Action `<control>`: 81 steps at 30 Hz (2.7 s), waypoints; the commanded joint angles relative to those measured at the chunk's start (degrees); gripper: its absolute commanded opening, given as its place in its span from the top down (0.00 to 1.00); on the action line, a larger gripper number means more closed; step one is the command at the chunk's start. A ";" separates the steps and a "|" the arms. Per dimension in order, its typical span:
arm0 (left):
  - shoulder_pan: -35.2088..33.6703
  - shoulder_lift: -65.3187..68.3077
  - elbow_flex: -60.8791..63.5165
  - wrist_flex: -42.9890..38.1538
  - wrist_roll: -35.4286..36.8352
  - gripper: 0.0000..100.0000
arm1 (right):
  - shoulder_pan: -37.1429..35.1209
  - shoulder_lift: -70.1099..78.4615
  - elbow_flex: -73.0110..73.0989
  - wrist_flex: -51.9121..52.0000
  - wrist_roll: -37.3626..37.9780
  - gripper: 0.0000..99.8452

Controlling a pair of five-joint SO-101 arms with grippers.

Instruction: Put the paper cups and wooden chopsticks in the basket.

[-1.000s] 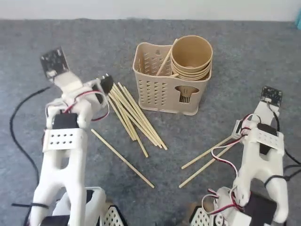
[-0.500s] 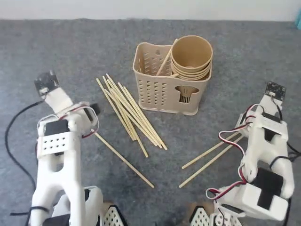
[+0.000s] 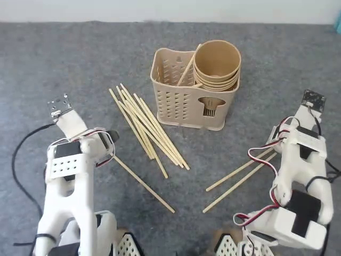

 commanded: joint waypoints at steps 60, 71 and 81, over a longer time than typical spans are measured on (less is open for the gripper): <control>2.37 -1.23 4.09 -1.67 -0.26 0.73 | -1.27 -64.75 32.00 -5.58 -8.00 0.99; 2.99 22.07 -6.55 -2.90 -0.26 0.84 | -1.36 -67.38 34.55 -5.41 -6.07 0.99; 4.04 31.65 -14.90 0.44 -0.26 0.86 | -1.27 -68.26 34.55 -4.09 -6.07 0.99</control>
